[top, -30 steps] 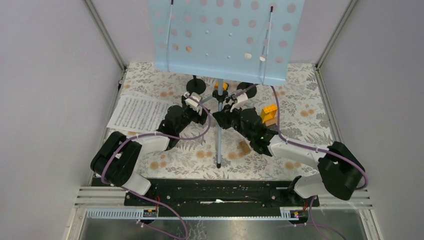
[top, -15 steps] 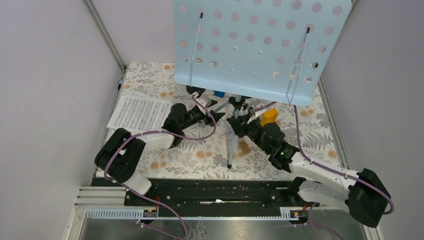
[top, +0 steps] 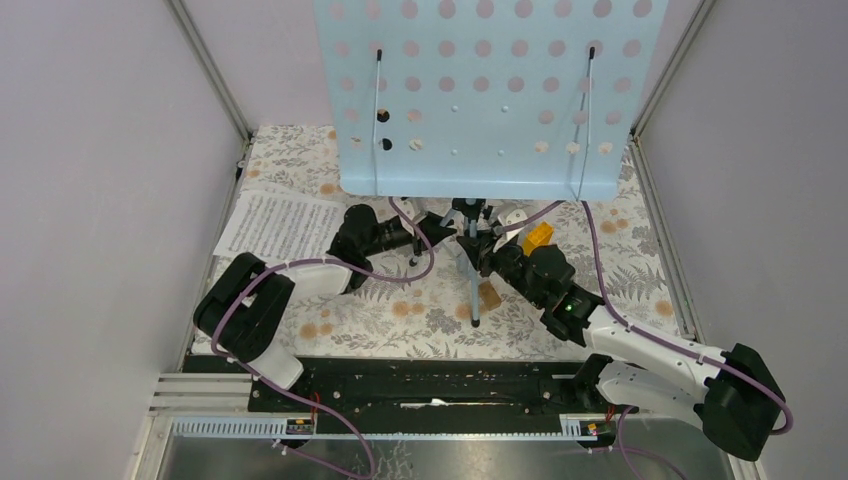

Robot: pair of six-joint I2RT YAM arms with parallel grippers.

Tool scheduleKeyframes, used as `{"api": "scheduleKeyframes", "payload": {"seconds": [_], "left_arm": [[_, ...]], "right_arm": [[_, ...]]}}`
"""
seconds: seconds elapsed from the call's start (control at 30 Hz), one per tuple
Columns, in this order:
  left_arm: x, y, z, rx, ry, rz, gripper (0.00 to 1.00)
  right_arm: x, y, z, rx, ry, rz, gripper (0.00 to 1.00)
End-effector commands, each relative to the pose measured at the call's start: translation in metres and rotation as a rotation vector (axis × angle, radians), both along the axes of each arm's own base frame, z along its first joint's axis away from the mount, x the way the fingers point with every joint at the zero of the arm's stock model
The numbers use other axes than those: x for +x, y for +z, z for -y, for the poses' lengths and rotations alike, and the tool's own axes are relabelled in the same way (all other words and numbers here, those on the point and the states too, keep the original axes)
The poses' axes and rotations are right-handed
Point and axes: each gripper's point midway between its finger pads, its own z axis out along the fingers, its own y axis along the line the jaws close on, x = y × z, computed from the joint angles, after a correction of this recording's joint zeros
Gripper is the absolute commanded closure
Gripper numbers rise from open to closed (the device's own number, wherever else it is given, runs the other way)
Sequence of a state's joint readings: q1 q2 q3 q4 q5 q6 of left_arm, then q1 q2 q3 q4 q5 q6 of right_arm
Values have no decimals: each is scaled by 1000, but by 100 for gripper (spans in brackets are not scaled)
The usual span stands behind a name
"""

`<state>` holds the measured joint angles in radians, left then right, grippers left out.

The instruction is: Pack up the instrument practice props

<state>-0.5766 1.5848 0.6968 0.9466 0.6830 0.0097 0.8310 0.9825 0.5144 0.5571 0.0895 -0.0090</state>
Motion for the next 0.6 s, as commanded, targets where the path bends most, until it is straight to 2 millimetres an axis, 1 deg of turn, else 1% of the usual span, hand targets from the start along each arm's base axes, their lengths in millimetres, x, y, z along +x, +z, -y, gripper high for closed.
{"api": "scheduleKeyframes", "payload": {"seconds": [0.0, 0.03, 0.07, 0.1, 0.17, 0.27, 0.43, 0.57], "left_arm": [[-10, 7, -7, -38, -5, -12, 83], [-12, 4, -10, -38, 7, -19, 85], [-13, 4, -11, -41, 11, -22, 86], [-14, 3, -12, -42, 16, -29, 88], [-17, 1, -14, -46, 20, -54, 94], [-19, -3, -15, -50, 25, -89, 100], [-20, -7, -16, -48, 42, -110, 100], [-25, -5, -11, -54, 27, -115, 99]], "right_arm": [[13, 23, 17, -146, -62, 187, 94], [16, 20, 24, -150, -102, 177, 92], [19, 19, 29, -151, -140, 167, 87], [22, 18, 35, -150, -176, 154, 79], [24, 17, 45, -139, -234, 122, 67], [21, 14, 52, -119, -260, 76, 45], [13, 5, 64, -60, -293, 13, 26], [8, 12, 62, 23, -272, 41, 9]]}}
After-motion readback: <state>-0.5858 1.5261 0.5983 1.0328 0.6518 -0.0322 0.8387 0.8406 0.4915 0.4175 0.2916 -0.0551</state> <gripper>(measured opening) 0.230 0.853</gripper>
